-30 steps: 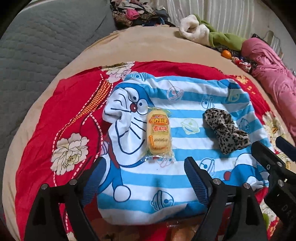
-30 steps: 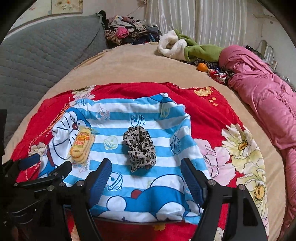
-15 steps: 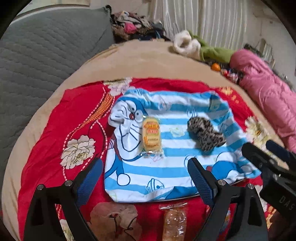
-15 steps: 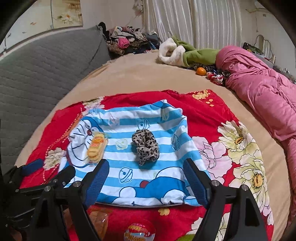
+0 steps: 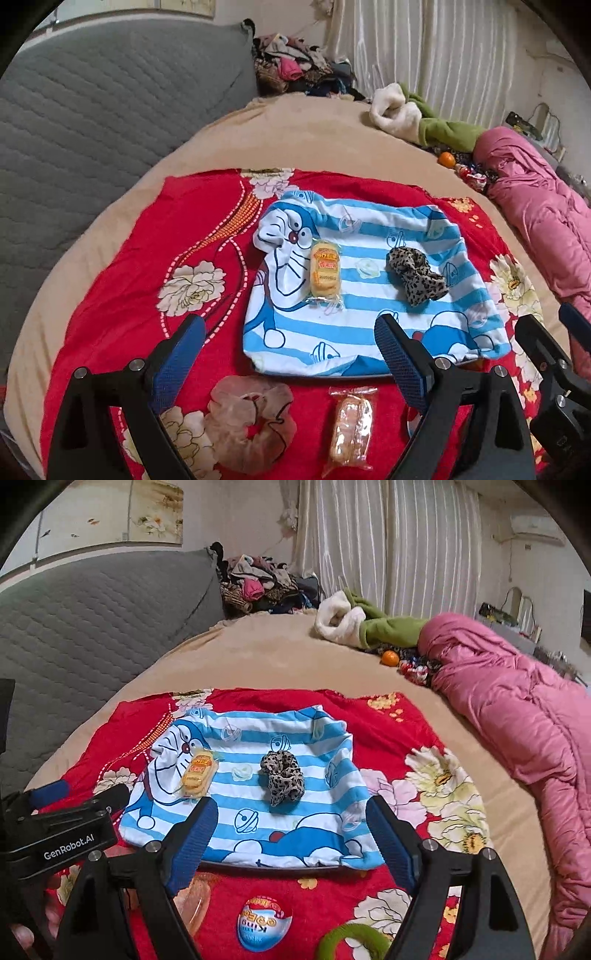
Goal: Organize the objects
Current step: 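Lift both open tools up and back away from the tray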
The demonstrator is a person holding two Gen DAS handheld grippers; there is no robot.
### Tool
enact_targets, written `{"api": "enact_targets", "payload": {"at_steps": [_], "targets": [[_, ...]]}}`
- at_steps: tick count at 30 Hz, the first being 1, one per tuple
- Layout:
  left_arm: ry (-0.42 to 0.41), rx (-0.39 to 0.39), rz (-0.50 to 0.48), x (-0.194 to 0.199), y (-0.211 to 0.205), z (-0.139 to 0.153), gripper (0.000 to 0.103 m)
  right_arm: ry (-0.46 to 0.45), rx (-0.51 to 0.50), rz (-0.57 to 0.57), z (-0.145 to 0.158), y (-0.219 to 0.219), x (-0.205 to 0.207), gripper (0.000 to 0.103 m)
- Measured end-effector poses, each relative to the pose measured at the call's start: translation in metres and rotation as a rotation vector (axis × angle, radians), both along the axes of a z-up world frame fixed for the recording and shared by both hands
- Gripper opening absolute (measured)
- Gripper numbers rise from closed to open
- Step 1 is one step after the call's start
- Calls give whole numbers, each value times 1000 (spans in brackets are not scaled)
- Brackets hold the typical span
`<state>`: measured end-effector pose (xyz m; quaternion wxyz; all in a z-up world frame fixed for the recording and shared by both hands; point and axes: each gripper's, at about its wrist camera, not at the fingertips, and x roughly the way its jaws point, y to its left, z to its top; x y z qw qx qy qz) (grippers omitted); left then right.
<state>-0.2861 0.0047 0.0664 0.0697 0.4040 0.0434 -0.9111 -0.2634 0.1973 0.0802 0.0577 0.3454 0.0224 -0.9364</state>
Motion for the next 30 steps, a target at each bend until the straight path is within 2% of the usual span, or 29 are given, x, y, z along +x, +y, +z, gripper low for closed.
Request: {"api": "enact_targets", "payload": {"at_steps": [10,14,24,26,28,30], "targets": [[83,9,-36,33,7,26,93,48,-22,18,21,2,34,82],[91,15,-56,43,10,33,93,58,-39,23,28,5,43,82],[106,104,-51,68,0,40,94,105,-42,25,46,13,72,83],[117,108,-45,75,-2,43,95,121,-36,21,51,14,79,84],[125,106,-46,81,-3,47,102,129,-42,23,55,16,85,84],[136,97,-52,88,-3,51,102,133,-51,30,58,17,91,85]]}}
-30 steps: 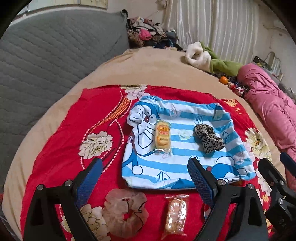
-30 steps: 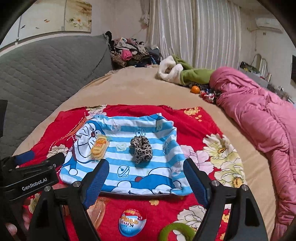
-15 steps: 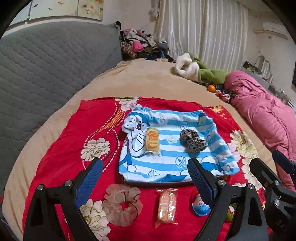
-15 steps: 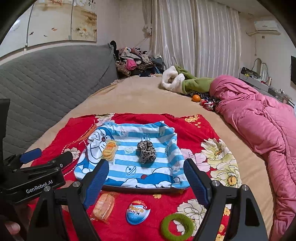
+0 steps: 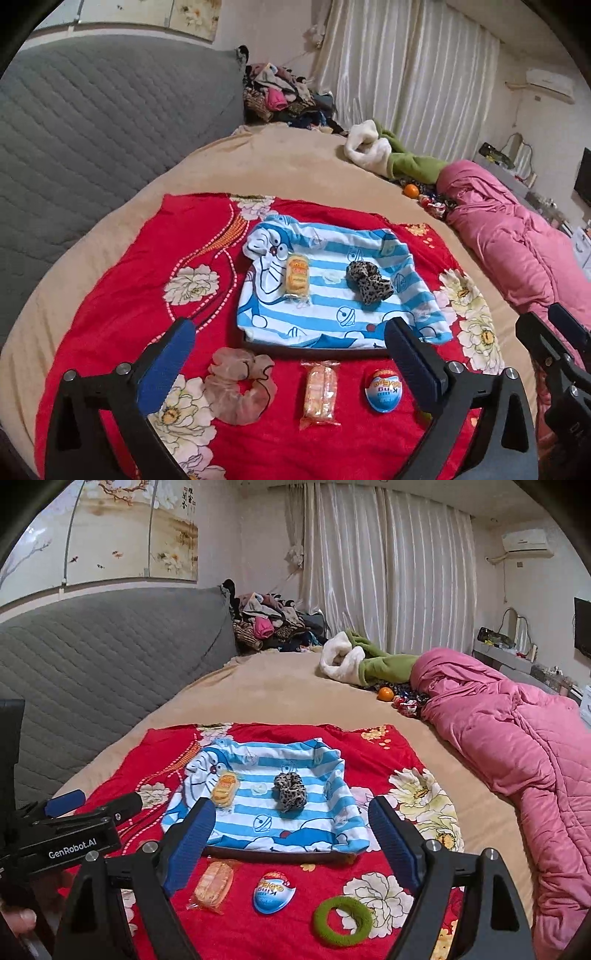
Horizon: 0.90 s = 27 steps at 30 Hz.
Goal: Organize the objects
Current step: 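Lift both open tools up and back away from the tray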
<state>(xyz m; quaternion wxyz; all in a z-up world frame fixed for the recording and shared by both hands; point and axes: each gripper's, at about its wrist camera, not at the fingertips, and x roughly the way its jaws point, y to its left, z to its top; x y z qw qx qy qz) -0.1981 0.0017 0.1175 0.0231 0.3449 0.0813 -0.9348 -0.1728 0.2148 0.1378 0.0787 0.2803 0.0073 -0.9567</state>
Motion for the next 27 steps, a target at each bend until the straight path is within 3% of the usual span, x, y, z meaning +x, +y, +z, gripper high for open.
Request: {"api": "enact_targets", "payload": {"at_steps": [12,18,27], "targets": [[0,-51,-59,35,11,4,102,27,13,-7,3,8,41,88],[-13,18,-101,54,10,3,102,23,-1,-10,2,15,57,90],[4,19,-110,80,12,6,102,24,-18,-9,1,24,82,102]]}}
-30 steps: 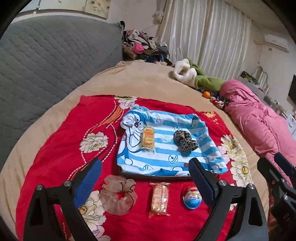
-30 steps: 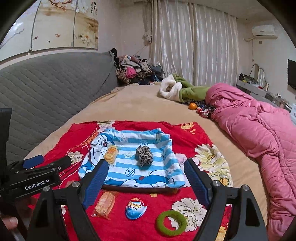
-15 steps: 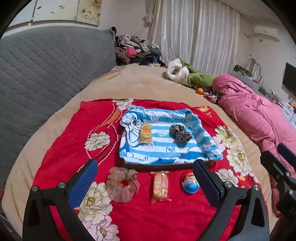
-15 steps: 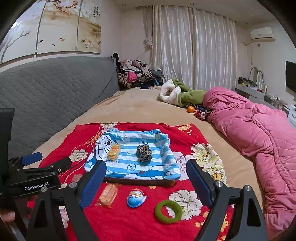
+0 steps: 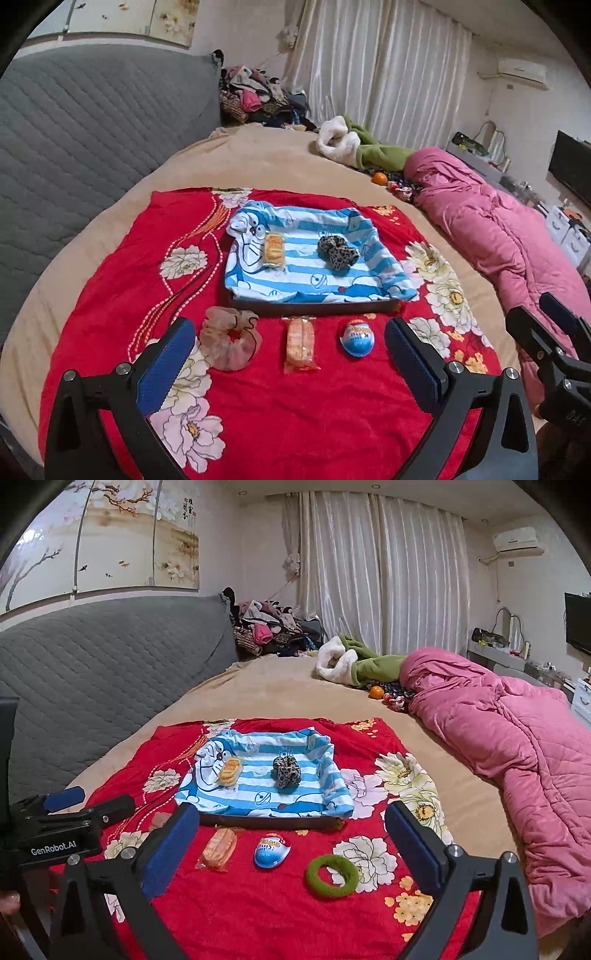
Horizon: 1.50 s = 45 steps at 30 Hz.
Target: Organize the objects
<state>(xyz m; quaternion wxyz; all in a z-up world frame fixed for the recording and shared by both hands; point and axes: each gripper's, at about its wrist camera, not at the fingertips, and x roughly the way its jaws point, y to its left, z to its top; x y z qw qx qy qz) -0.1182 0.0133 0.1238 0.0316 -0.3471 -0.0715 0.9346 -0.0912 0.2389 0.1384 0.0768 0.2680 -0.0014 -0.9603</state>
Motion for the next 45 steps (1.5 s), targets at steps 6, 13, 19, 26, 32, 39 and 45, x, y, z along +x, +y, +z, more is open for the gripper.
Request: {"api": "enact_targets", "payload": {"at_steps": [6,13,19,26,32,39,45], "targets": [[0,-17,-7,13,1,-4,102,3,-8,-2,0,4,12,102],[8,-19,-22,27,-4,-9,102,20,-33,11,0,4,25,102],[27,-107,12,44,-5,-10,102,42,-14,17,-1,-4,40,102],[46,-106,68,61,-12,-12,102,28,-18,28,-12,-11,52,102],[29,-119,82,67,-13,-23,102,23,-8,20,-19,-13,59,102],[19,-127,101,71,-16,-41,102,31,1,27,-31,-17,64,102],[47,-136,103,72,-20,-51,102,3,4,35,-47,-20,62,102]]}}
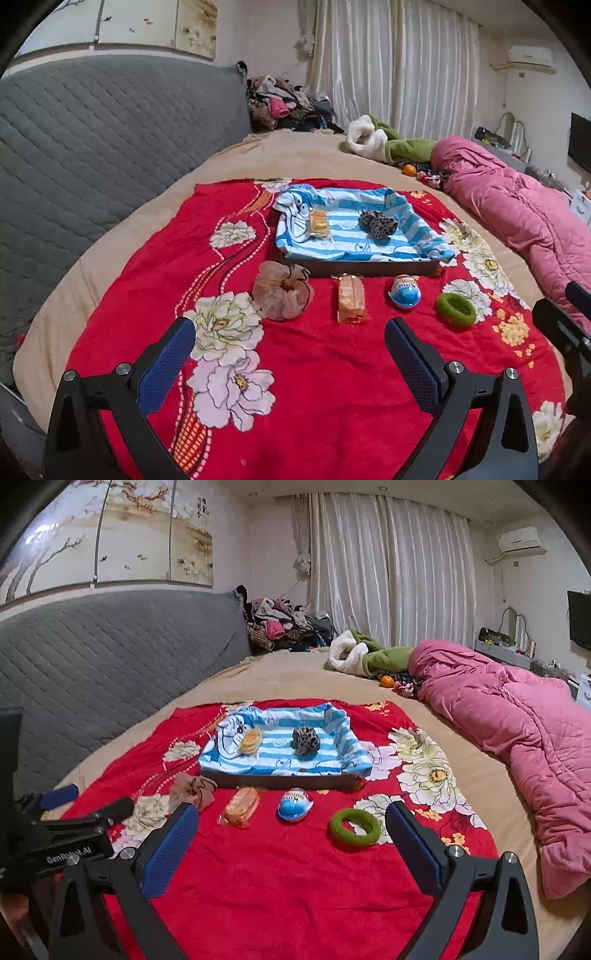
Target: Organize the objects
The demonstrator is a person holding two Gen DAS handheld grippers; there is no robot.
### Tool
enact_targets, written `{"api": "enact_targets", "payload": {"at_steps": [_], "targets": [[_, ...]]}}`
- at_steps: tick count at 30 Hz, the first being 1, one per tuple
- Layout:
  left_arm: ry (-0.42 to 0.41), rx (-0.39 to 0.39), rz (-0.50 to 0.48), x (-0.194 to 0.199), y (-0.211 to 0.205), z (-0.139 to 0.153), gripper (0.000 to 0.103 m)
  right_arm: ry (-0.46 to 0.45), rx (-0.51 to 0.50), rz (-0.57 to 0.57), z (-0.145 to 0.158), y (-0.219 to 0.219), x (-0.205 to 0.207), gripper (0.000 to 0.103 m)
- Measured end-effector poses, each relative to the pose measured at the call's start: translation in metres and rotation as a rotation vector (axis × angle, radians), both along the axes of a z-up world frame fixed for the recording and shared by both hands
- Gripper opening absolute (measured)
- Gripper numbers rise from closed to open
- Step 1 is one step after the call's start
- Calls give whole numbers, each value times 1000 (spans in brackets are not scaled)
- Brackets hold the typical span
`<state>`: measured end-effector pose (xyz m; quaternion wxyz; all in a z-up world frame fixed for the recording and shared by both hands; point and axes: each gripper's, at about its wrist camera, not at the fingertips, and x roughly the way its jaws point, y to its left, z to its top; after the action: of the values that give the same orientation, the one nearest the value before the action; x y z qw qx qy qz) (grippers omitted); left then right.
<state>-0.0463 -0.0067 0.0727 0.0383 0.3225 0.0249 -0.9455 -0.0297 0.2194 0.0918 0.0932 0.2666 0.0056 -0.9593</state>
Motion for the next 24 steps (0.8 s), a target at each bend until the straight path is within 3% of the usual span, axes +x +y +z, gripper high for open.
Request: {"api": "enact_targets", "payload": {"at_steps": [15,24], "targets": [[-40,-6,-9,-36,-5,-46,102,-95,24,20,-49,-13,-35,102],[-64,31,2,-58,-12,-66,102,-123,43,23,-67,-22,-61,102]]}}
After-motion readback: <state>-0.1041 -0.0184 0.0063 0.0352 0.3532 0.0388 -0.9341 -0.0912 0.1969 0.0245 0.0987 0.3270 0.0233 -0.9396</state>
